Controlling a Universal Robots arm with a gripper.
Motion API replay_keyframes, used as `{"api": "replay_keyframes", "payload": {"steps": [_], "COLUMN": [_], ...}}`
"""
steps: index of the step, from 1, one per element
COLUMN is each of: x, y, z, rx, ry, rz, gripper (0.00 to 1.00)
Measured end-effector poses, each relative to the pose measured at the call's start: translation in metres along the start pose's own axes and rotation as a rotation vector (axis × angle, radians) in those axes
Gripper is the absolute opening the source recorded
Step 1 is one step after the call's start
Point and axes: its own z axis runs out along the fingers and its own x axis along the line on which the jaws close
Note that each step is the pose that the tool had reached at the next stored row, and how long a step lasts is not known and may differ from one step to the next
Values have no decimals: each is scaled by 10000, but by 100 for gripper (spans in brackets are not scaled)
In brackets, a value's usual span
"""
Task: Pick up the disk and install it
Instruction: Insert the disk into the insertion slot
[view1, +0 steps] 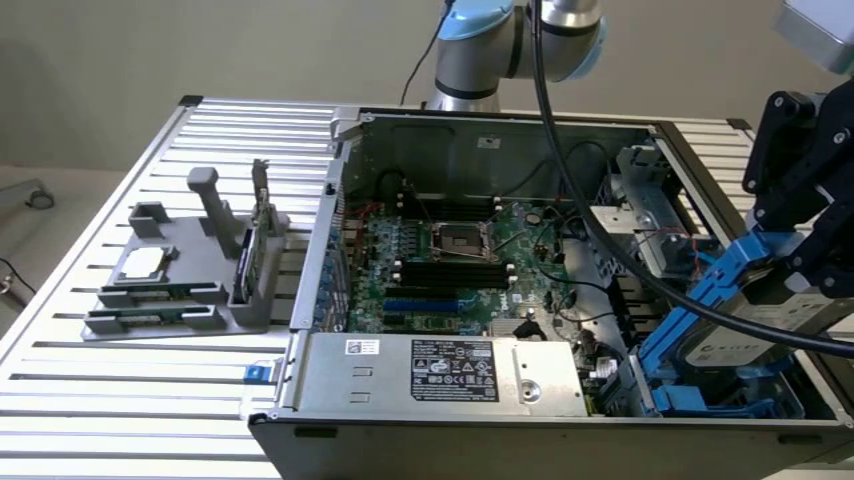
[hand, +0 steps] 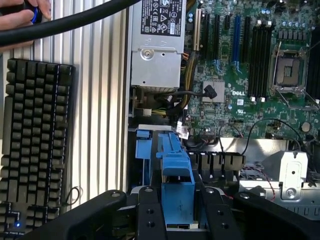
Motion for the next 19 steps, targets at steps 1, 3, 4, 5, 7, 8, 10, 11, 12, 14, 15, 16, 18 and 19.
{"api": "replay_keyframes", "payload": {"steps": [1,3,4,5,7,8,10,11,12,14,15,16,18,19], "x": [0,-1,-3,-5,-6,-6,-6,-6,-6,-6,-6,-5,-4,-2], "y": [0,2,1,2,3,3,2,2,2,2,2,2,2,3], "z": [-2,-8,-14,-19,-21,-21,-22,-23,-23,-24,-23,-23,-23,-22], "rx": [-27,-89,-120,-152,-189,-198,-205,-207,-208,-213,-215,-218,-224,-227], "ry": [-3,-6,-4,-2,-6,-6,-3,0,2,7,8,11,15,15], "rz": [-4,-11,-17,-22,-42,-63,-124,-159,-200,-309,-376,-445,-591,-654], "gripper": [33,33,33,33,33,33,33,33,33,33,33,33,33,33]}}
